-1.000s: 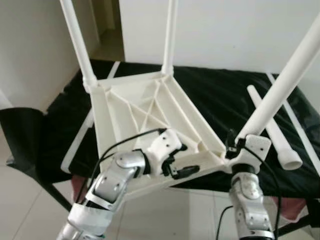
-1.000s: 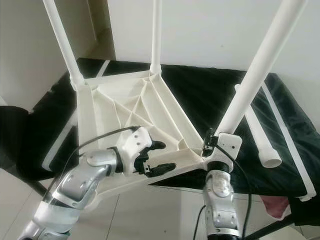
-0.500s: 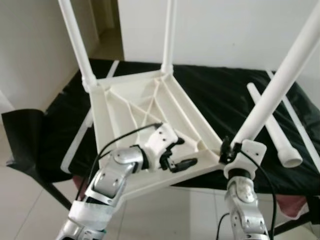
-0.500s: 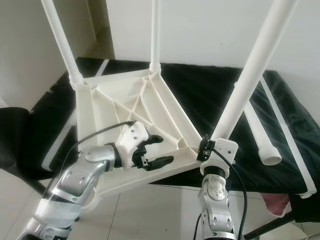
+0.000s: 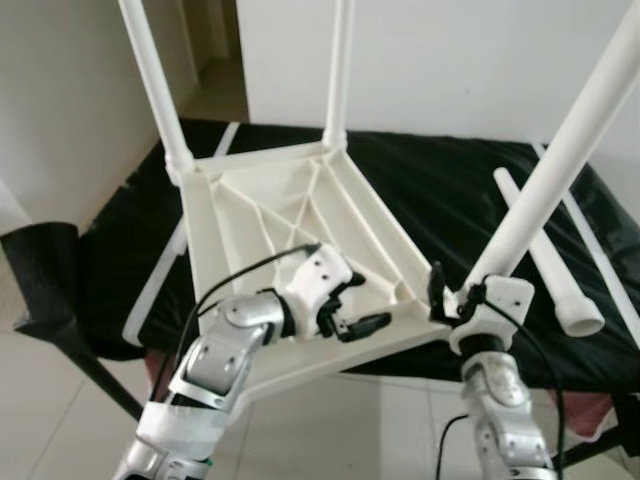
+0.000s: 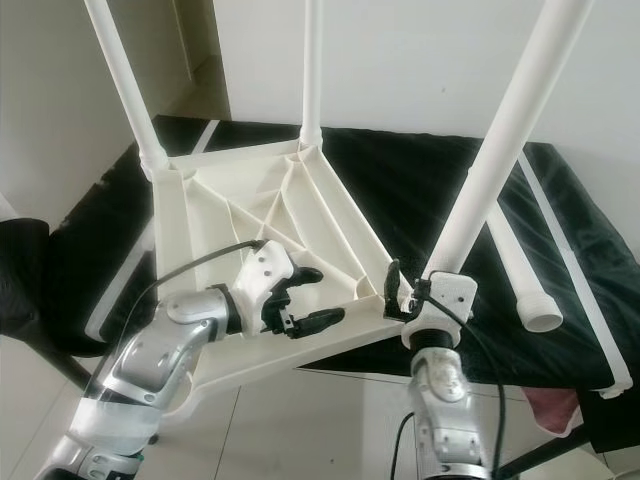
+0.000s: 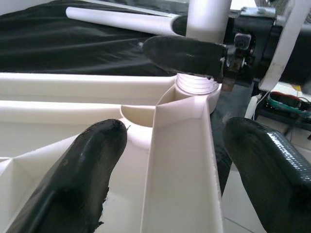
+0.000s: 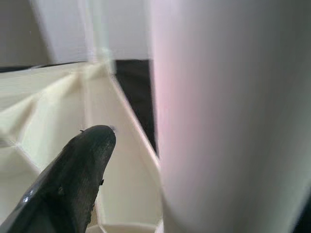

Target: Building children table

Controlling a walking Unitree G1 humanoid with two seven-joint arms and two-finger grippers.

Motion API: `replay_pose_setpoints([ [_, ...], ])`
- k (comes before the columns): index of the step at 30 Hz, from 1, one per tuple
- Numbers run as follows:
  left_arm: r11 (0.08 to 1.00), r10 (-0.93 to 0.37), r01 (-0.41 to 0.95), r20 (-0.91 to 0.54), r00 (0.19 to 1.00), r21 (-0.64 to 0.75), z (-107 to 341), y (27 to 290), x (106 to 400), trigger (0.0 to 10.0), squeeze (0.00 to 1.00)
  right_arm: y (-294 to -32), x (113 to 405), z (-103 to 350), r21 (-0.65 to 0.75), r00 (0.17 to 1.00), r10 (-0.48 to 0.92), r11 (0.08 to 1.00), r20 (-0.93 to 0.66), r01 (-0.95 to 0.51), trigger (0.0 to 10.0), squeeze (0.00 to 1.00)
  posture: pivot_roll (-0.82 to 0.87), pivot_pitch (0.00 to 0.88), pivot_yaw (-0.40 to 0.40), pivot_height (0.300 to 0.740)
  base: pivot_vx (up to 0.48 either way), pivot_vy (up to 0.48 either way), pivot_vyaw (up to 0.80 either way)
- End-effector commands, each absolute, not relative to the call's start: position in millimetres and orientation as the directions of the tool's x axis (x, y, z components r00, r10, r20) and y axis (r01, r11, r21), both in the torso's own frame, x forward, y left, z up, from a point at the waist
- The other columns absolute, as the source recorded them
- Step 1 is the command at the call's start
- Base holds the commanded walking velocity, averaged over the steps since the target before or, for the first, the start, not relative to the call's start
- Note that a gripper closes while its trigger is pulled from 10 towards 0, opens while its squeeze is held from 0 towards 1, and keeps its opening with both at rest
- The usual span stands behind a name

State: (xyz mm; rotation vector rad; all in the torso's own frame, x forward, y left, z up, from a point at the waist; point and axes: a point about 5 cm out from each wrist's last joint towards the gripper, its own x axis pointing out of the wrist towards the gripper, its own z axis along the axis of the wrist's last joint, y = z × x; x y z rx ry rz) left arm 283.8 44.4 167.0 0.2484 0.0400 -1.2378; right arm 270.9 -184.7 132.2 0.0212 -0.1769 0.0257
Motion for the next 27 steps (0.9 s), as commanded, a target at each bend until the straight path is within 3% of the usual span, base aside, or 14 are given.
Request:
replay_pose_setpoints([
  [1,0.427,-0.877,0.883,-0.149,0.457,0.196,164,45,289,10.0,0.00,-186,274,133,0.009,0.981,0.086,0.996,0.176,-0.089,10.0,0.00,0.00,0.000,-0.007,0.740,0.000,0.000,0.00],
  [14,0.383,-0.895,0.904,-0.168,0.414,0.192,155,31,276,10.0,0.00,-213,280,129,-0.126,0.942,0.324,0.942,0.086,-0.312,10.0,0.00,0.00,0.000,-0.006,0.740,0.000,0.000,0.00],
  [15,0.385,-0.894,0.903,-0.165,0.416,0.190,156,31,276,10.0,0.00,-215,281,129,-0.136,0.940,0.331,0.938,0.082,-0.319,7.7,0.00,0.00,0.000,-0.006,0.740,0.000,0.000,0.00],
  [18,0.386,-0.894,0.902,-0.164,0.417,0.190,156,30,276,10.0,0.00,-217,281,129,-0.145,0.939,0.333,0.937,0.082,-0.319,7.7,0.00,0.00,0.000,-0.006,0.740,0.000,0.000,0.00],
  [19,0.387,-0.893,0.902,-0.165,0.418,0.192,156,31,276,10.0,0.00,-218,281,128,-0.139,0.938,0.337,0.936,0.078,-0.325,0.0,0.00,0.00,0.000,-0.007,0.740,0.000,0.000,0.00],
  [27,0.392,-0.890,0.898,-0.165,0.425,0.199,155,32,275,10.0,0.00,-221,281,125,-0.126,0.943,0.323,0.942,0.081,-0.312,0.0,0.00,0.00,0.000,-0.009,0.740,0.000,0.000,0.00],
])
